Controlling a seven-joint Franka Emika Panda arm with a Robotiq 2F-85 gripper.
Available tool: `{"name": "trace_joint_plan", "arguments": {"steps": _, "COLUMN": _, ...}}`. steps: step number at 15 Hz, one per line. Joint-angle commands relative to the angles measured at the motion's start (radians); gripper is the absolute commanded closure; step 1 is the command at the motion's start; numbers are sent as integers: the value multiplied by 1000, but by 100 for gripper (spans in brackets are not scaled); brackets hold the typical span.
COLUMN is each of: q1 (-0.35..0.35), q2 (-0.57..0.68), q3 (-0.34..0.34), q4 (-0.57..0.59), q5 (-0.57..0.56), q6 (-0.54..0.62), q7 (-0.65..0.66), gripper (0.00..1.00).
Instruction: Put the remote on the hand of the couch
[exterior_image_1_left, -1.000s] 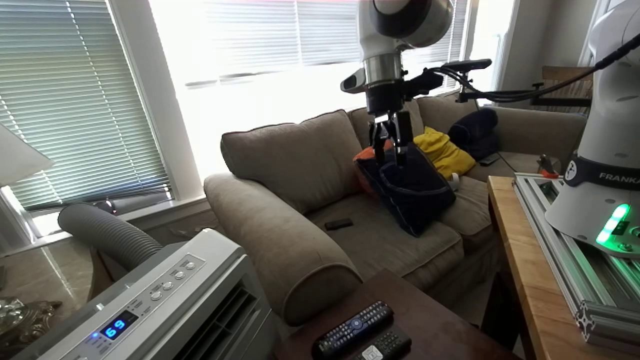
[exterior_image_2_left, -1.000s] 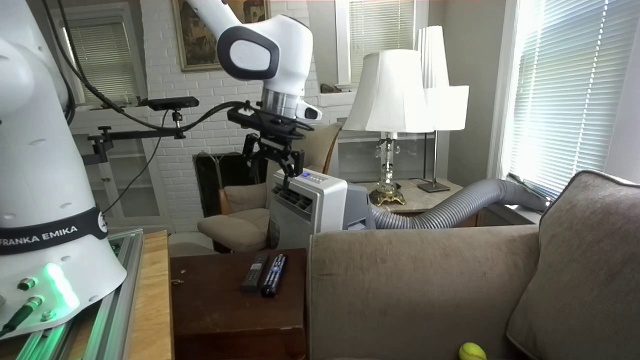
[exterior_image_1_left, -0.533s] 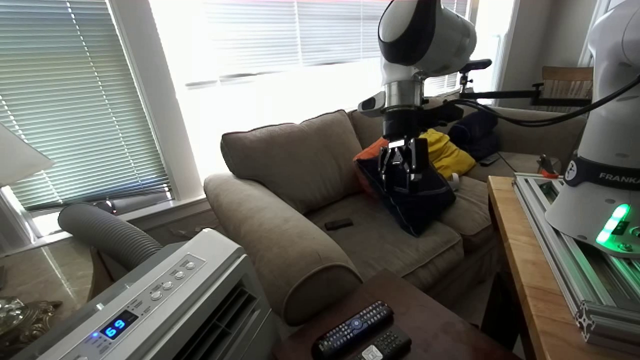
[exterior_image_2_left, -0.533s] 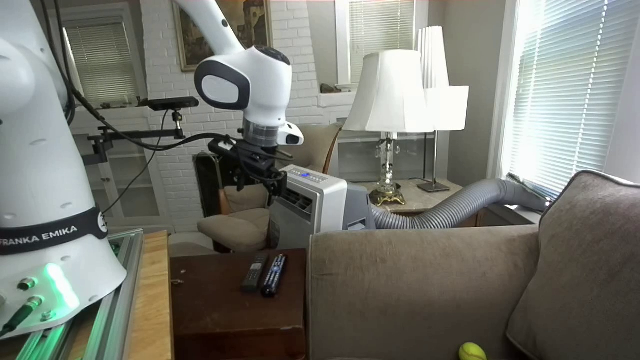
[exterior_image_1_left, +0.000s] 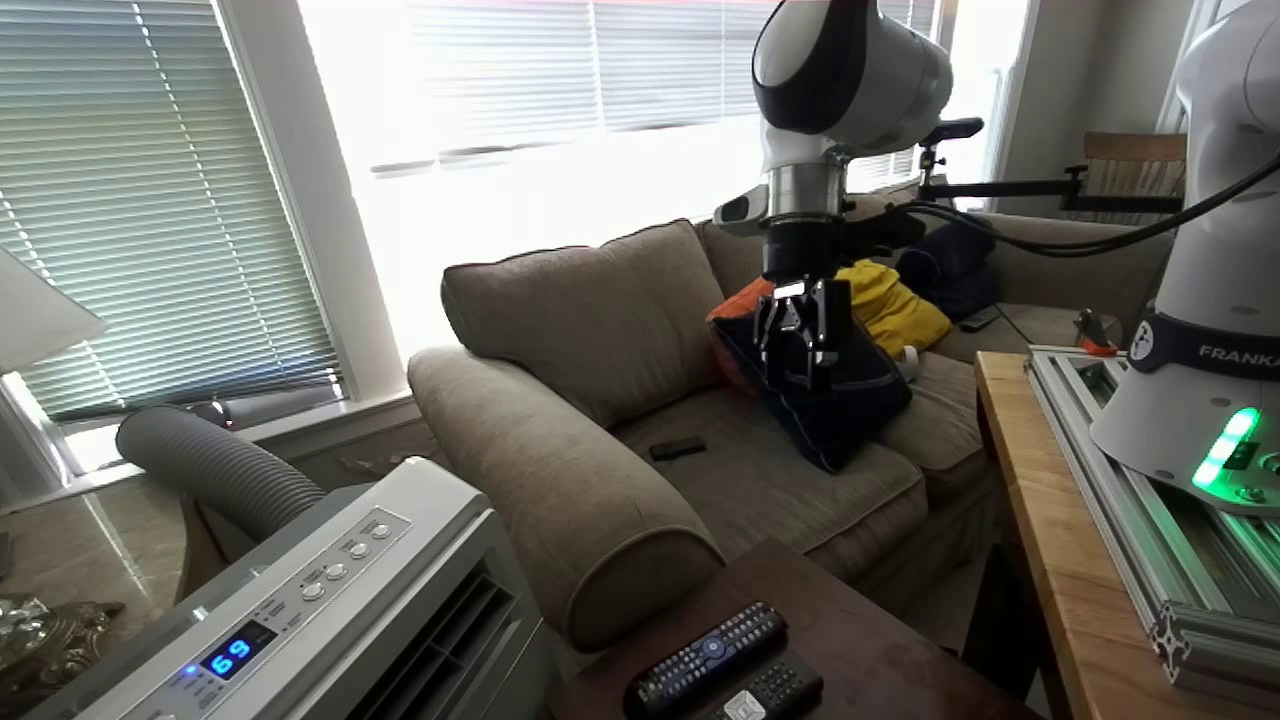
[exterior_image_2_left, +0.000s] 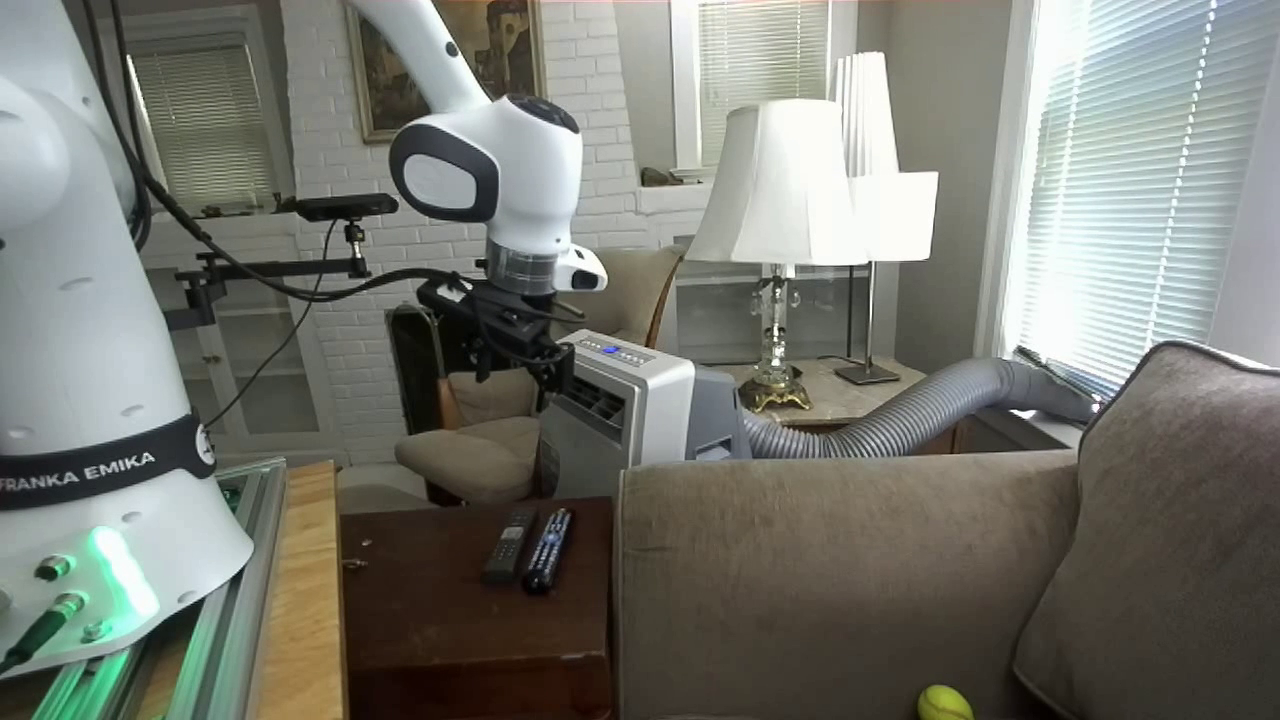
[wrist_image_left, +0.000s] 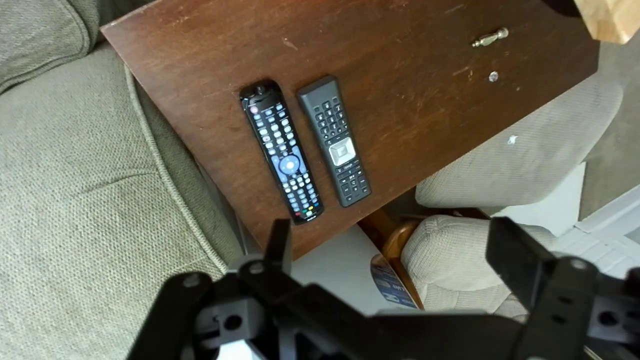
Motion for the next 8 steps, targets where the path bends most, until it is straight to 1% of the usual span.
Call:
{"name": "trace_joint_plan", "arguments": {"steps": 1, "q1": 9, "q2": 69, "q3": 41, "q4": 0, "q5": 88, "q6": 151, "q7": -75, "gripper": 0}}
{"name": "trace_joint_plan", "arguments": {"steps": 2, "q1": 17, "q2": 84, "q3": 55, "q4": 4, "q5": 140, "q6": 191, "q7": -108, "gripper": 0}}
{"name": "trace_joint_plan", "arguments": {"steps": 3, "q1": 47, "q2": 120, "q3": 66, "q4": 10, "q5": 209, "q6": 285, "q7": -163, "gripper": 0}}
{"name": "trace_joint_plan", "arguments": {"steps": 4, "q1": 57, "q2": 154, "q3": 87, "q4": 25, "q5": 263, "q6": 325, "q7": -199, "gripper": 0}}
{"name": "trace_joint_plan", "arguments": {"steps": 6, "q1": 86, "q2": 230, "q3": 143, "q4": 59, "q5": 412, "q6": 418, "q7": -320, "gripper": 0}}
{"name": "trace_joint_plan", "arguments": {"steps": 8, "q1": 104, "q2": 303, "q3": 205, "q4": 111, "q5": 541, "q6": 482, "q7": -439, "gripper": 0}}
